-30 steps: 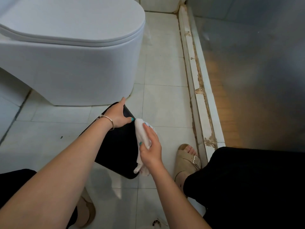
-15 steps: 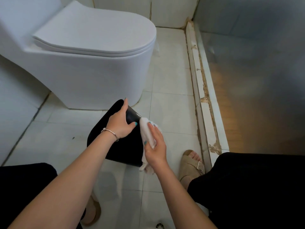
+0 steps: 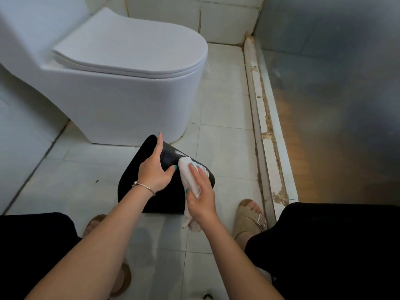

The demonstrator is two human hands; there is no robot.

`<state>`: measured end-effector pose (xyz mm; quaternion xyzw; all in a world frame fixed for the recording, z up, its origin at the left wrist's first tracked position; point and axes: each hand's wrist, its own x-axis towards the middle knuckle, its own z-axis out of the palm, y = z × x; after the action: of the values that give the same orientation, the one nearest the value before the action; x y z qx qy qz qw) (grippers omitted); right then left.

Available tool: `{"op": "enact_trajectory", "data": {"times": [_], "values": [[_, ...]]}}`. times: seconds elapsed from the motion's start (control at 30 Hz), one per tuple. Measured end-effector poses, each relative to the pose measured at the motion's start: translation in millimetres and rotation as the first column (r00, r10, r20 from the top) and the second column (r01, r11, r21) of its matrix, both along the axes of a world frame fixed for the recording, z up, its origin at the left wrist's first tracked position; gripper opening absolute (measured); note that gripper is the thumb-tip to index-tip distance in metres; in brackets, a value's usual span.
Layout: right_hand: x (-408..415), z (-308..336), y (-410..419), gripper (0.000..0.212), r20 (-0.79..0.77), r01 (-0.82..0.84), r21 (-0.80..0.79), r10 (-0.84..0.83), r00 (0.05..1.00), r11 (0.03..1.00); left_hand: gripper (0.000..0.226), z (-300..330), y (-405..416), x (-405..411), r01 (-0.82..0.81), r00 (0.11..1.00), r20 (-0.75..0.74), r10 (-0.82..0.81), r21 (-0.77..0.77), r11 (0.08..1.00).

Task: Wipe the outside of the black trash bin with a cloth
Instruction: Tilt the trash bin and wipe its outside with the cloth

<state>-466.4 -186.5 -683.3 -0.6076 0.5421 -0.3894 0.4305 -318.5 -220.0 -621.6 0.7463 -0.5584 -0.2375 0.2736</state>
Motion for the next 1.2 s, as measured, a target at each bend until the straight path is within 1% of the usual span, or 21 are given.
{"op": "enact_trajectory", "data": {"times": [0.3,0.57,0.7,0.8,0.93,1.0,1.07,1.13,1.2], "values": [[2.3,0.2,2.1,0.070,-0.004,0.000,-0.004,0.000,1.000,1.000,0.099,0.1,13.7,11.0,-0.021,1.000,-0.019,0.022,0.033,0.999],[8.4,7.5,2.0,0.074,-0.001,-0.017,-0.091,0.017,1.000,0.996,0.102,-3.8,26.6,19.2,-0.040,0.999,-0.017,0.041,0.081,0.996],[11.8,6.6,2.8,0.079,-0.010,-0.041,-0.099,0.040,0.999,0.994,0.101,-3.5,32.1,16.6,-0.012,1.000,-0.001,0.012,0.097,0.995],[11.6,0.4,6.2,0.077,-0.060,-0.080,-0.073,0.075,0.995,0.994,0.100,-3.4,33.5,14.2,0.012,1.000,-0.004,-0.011,0.098,0.995],[8.6,0.1,7.2,0.076,-0.080,-0.079,-0.053,0.075,0.994,0.995,0.100,-4.7,31.9,13.8,0.052,0.999,-0.012,-0.051,0.104,0.993],[6.6,1.0,6.0,0.075,-0.085,-0.079,-0.060,0.074,0.994,0.995,0.101,-3.0,31.3,12.1,0.072,0.995,-0.074,-0.065,0.096,0.993],[4.5,0.2,4.8,0.075,-0.085,-0.078,-0.072,0.072,0.994,0.994,0.097,-0.8,29.5,9.1,0.056,0.966,-0.254,-0.039,0.058,0.997],[3.4,-0.2,5.2,0.078,-0.091,-0.082,-0.077,0.075,0.993,0.994,0.088,2.3,24.7,7.9,0.002,0.914,-0.405,0.008,0.025,1.000],[2.6,-0.2,5.7,0.079,-0.098,-0.089,-0.081,0.081,0.992,0.993,0.076,5.8,18.5,8.3,-0.048,0.877,-0.477,0.059,0.036,0.998]]}}
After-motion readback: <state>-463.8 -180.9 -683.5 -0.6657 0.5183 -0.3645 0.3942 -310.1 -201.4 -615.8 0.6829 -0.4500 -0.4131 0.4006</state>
